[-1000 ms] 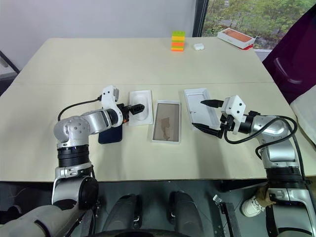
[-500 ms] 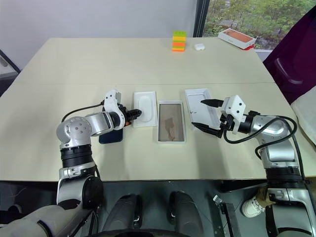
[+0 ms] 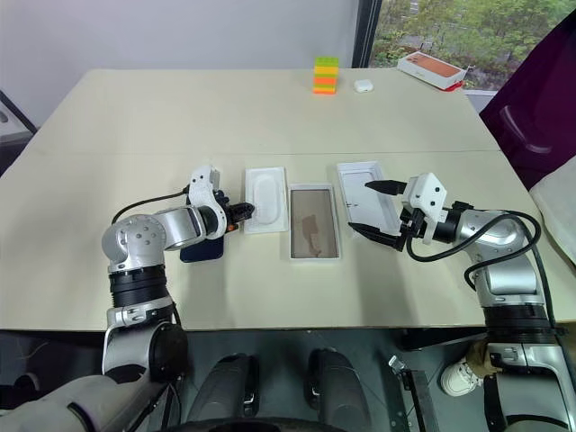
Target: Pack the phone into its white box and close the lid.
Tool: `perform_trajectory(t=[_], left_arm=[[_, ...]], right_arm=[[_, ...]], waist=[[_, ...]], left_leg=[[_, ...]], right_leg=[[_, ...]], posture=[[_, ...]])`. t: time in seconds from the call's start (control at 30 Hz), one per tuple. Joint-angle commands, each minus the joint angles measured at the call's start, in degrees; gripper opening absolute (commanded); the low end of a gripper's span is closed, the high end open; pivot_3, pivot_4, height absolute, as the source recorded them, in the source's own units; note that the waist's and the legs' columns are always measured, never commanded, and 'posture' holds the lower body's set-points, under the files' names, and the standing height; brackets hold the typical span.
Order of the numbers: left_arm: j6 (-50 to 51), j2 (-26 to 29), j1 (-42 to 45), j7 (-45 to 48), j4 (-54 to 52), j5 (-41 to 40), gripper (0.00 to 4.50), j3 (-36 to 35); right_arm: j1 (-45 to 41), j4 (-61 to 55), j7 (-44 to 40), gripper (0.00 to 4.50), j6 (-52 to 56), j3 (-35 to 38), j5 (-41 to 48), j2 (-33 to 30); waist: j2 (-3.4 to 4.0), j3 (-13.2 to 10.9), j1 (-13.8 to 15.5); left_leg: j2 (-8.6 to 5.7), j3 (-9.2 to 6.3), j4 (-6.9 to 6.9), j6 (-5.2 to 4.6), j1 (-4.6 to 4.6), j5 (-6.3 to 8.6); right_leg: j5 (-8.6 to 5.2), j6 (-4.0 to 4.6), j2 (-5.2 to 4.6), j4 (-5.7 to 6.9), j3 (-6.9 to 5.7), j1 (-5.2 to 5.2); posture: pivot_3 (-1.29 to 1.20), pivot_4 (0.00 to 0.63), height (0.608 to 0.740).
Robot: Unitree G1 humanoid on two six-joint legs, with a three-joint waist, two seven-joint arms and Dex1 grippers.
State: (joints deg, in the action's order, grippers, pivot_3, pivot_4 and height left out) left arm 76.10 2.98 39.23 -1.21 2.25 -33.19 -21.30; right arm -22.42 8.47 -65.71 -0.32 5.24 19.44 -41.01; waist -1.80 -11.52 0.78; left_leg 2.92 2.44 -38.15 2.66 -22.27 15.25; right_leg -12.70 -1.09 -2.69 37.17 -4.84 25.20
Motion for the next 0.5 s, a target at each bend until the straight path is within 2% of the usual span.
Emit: perform_trajectory(t=[0.03,0.3,0.5], left_arm=[[1.31,0.31,-0.93,-0.27,0.44,1.1,0.02,0.95],[0.75,0.45,-0.7,-0.07,0.75,0.83,0.02,0.12],[1.05,-0.71,0.14,-0.66,0.93,-0.89,0.02,-3.88]], right_arm=[[-1.09,-2.54,0.18,4.5,-0.13,0.51,0.86,-0.05],[-0.92,-3.45,0.5,4.5,0.41,0.37,0.9,-0.01],[-0.58,-4.04,0.54,4.5,0.97,0.37,1.11,0.07]], waist=[[0.0,0.0,-0.04],[0.0,0.0,-0.04],[0.0,0.0,-0.04]], left_leg=[[0.0,0.0,0.0,0.0,0.0,0.0],[0.0,-0.01,0.0,0.0,0.01,0.0],[0.0,-0.01,0.0,0.0,0.01,0.0]], right_leg=[[0.0,0.0,0.0,0.0,0.0,0.0],[0.0,0.0,0.01,0.0,0.0,0.0],[0.0,0.0,0.01,0.0,0.0,0.0]], posture=[[0.0,0.15,0.74],[0.0,0.15,0.74],[0.0,0.15,0.74]])
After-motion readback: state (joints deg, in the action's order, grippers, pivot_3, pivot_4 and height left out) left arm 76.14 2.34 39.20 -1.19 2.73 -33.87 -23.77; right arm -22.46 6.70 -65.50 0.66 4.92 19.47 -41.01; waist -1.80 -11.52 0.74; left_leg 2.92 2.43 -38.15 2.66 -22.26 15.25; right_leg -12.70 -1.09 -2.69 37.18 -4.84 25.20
